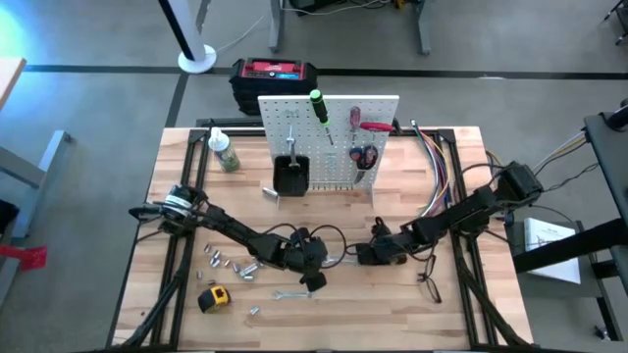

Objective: Hang tools onto peg board
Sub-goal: Hang the wrench on the pegboard

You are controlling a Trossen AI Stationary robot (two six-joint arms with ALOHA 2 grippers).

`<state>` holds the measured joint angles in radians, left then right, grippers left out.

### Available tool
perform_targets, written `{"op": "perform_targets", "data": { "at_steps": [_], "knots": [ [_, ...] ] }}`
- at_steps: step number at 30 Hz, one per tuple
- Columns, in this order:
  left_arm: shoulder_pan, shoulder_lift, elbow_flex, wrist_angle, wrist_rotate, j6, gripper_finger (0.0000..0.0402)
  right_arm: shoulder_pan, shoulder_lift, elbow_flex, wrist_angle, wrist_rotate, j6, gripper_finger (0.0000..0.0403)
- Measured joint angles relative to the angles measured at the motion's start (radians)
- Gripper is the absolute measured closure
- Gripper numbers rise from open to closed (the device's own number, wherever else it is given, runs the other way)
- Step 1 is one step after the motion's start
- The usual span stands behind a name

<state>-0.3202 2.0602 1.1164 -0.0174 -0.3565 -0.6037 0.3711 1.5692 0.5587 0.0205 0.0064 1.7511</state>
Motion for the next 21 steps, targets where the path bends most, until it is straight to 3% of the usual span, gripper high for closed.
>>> {"op": "perform_targets", "data": {
  "at_steps": [3,8,21],
  "knots": [
    [-0.001,0.000,-0.001,0.000,-0.002,-0.002,0.0401,0.007,-0.071,-0.006,-0.135,0.016,0.028,0.0313],
    [-0.002,0.000,-0.018,0.042,-0.005,0.003,0.0401,0.016,-0.107,-0.007,-0.139,0.061,0.055,0.0322],
    [-0.002,0.000,-0.032,0.062,-0.005,0.007,0.0401,0.014,0.084,-0.003,0.195,0.051,0.061,0.0308]
  ]
}}
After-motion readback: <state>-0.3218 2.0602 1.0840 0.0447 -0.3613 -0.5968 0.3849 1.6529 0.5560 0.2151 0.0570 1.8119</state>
